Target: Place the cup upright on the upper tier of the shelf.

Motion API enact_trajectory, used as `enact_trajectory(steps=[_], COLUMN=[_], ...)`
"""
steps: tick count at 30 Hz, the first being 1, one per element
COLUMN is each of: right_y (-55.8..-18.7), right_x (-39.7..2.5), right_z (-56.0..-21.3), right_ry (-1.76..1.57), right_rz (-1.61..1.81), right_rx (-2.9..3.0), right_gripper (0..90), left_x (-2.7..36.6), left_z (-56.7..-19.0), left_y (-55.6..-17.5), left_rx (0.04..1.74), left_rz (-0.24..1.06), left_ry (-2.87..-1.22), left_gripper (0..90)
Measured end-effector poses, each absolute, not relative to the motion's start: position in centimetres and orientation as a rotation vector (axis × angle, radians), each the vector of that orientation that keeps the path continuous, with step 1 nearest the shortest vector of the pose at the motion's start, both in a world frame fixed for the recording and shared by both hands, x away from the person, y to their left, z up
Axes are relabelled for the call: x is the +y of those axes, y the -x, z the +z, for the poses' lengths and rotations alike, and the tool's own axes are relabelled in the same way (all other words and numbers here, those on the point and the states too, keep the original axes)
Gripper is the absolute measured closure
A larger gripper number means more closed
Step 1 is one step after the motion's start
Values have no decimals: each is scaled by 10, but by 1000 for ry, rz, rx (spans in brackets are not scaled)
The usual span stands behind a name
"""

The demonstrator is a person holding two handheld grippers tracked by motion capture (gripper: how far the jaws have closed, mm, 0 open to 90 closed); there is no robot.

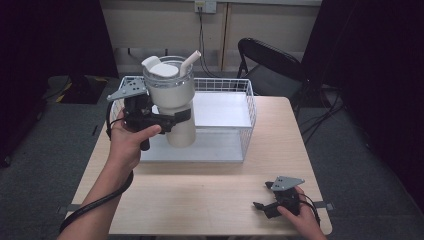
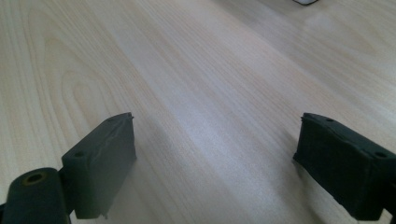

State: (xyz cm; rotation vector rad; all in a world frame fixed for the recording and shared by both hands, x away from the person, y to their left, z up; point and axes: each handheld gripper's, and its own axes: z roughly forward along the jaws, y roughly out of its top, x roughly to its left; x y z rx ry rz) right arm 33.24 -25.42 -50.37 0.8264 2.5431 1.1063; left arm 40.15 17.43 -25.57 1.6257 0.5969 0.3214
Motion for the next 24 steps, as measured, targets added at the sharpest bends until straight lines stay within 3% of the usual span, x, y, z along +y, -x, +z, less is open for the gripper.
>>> enact_trajectory(steps=[24], right_y=[-332], right_x=[-254], right_z=[-504], right_ry=[-826], right_rz=[1106], right_rx=[2543], right_gripper=[112], left_x=[190], left_z=[-254], left_y=[-414], left_rx=[658], left_rz=[362], left_ry=[-1621], left_gripper=[100])
